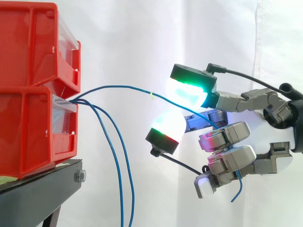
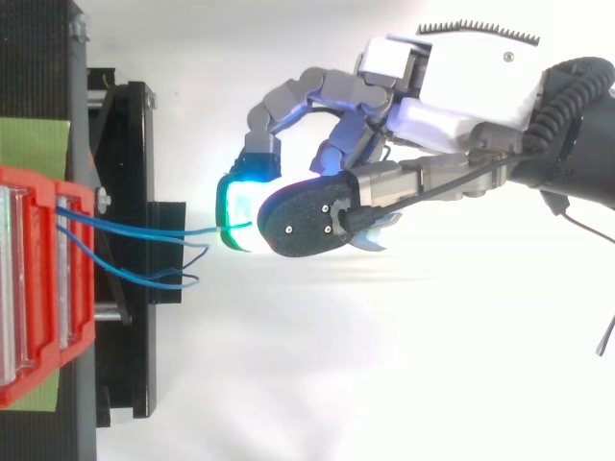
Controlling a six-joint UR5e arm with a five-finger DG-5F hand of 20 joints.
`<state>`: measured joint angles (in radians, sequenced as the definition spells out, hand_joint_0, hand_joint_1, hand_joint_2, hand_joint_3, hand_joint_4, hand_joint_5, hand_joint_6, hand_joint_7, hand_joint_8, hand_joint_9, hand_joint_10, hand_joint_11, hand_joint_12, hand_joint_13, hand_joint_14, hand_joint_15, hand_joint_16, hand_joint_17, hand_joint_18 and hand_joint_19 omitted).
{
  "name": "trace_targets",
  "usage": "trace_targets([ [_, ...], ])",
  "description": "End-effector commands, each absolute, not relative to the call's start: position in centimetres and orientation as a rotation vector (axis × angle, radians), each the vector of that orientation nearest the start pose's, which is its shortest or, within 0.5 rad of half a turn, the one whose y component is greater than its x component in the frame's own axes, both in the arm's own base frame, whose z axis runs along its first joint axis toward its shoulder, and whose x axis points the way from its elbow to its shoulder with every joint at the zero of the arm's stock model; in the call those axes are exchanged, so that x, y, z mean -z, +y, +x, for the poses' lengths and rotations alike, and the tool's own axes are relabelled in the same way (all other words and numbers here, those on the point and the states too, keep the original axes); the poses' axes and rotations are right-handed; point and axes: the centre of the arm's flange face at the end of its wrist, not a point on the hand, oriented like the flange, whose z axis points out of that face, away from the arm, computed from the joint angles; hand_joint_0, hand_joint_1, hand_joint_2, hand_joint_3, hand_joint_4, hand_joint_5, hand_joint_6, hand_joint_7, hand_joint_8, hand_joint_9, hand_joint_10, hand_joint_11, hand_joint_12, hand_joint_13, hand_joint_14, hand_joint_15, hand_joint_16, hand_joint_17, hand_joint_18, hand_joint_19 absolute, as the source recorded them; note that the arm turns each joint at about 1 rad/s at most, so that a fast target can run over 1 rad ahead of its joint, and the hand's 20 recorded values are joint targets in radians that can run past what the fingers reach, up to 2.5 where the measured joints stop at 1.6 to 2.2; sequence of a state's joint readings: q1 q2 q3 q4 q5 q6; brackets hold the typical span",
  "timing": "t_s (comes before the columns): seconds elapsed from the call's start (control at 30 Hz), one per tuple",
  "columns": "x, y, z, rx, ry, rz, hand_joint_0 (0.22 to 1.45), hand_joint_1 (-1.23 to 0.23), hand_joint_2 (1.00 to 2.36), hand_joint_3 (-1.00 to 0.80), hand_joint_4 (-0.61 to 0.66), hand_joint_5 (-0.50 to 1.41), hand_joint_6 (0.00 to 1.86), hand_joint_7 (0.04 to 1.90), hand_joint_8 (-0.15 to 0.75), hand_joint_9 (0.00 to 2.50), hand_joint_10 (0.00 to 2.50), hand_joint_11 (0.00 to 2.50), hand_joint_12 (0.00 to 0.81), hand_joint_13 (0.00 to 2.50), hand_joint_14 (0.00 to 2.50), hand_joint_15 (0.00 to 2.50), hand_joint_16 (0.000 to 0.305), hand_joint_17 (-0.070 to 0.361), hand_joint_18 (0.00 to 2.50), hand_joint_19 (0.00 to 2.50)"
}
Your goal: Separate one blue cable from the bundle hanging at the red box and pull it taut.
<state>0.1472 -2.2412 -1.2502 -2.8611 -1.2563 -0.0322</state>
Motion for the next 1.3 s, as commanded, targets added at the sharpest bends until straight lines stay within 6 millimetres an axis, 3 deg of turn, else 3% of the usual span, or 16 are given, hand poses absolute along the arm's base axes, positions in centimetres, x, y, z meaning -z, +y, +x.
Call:
trace_targets([
  [0.0, -25.51, -5.67, 73.64, -1.018, 1.158, 1.298, 0.59, -0.61, 1.0, -0.5, 0.07, -0.23, 0.91, 0.93, 0.231, 1.24, 0.7, 1.63, 0.284, 1.47, 0.01, 1.54, 0.053, 0.119, 0.83, 0.75],
  [0.23, -25.5, -5.46, 73.64, -1.018, 1.16, 1.298, 0.65, -0.68, 1.02, -0.23, -0.02, -0.23, 0.94, 1.05, 0.232, 1.26, 0.78, 1.62, 0.283, 1.48, 0.01, 1.57, 0.052, 0.118, 0.85, 0.75],
  [0.43, -25.42, -5.26, 73.54, -1.019, 1.152, 1.319, 0.66, -0.68, 1.03, -0.19, -0.06, -0.23, 0.95, 1.06, 0.227, 1.22, 1.0, 1.61, 0.27, 1.49, 0.01, 1.58, 0.052, 0.117, 0.85, 0.77],
  [0.53, -25.35, -5.16, 73.46, -1.026, 1.151, 1.335, 0.66, -0.67, 1.03, -0.2, -0.06, -0.23, 0.95, 1.03, 0.238, 1.18, 1.24, 1.56, 0.268, 1.53, 0.01, 1.64, 0.052, 0.117, 0.85, 0.77],
  [0.6, -25.29, -5.06, 73.4, -1.029, 1.153, 1.342, 0.66, -0.67, 1.03, -0.21, -0.06, -0.24, 0.95, 1.02, 0.237, 1.11, 1.8, 1.39, 0.271, 1.55, 0.05, 1.67, 0.052, 0.117, 0.86, 0.78],
  [0.63, -25.24, -5.07, 73.33, -1.028, 1.155, 1.349, 0.66, -0.67, 1.03, -0.21, -0.07, -0.24, 0.95, 1.02, 0.245, 1.1, 2.01, 1.32, 0.267, 1.53, 0.26, 1.61, 0.052, 0.116, 0.86, 0.79],
  [0.8, -25.18, -4.85, 73.26, -1.035, 1.156, 1.361, 0.66, -0.67, 1.03, -0.14, -0.1, -0.23, 0.95, 1.08, 0.254, 1.07, 2.33, 1.3, 0.276, 1.5, 0.54, 1.51, 0.051, 0.115, 0.88, 0.82],
  [0.9, -25.18, -4.85, 73.26, -1.036, 1.155, 1.362, 0.66, -0.68, 1.03, -0.12, -0.06, -0.23, 0.95, 1.05, 0.26, 1.07, 2.4, 1.29, 0.276, 1.48, 0.68, 1.47, 0.052, 0.117, 0.89, 0.83],
  [1.03, -25.17, -4.86, 73.25, -1.037, 1.154, 1.365, 0.65, -0.68, 1.02, -0.16, -0.01, -0.24, 0.94, 1.03, 0.255, 1.08, 2.19, 1.35, 0.279, 1.47, 0.77, 1.41, 0.052, 0.116, 0.9, 0.85],
  [1.2, -25.17, -4.86, 73.25, -1.039, 1.153, 1.367, 0.65, -0.67, 1.02, -0.19, 0.0, -0.24, 0.93, 1.03, 0.246, 1.07, 2.17, 1.45, 0.277, 1.45, 0.97, 1.35, 0.052, 0.116, 0.94, 0.91],
  [1.27, -25.18, -4.74, 73.27, -1.044, 1.151, 1.368, 0.65, -0.65, 1.02, -0.21, 0.0, -0.24, 0.94, 1.03, 0.243, 1.03, 2.28, 1.47, 0.277, 1.41, 1.26, 1.25, 0.051, 0.114, 0.96, 0.97],
])
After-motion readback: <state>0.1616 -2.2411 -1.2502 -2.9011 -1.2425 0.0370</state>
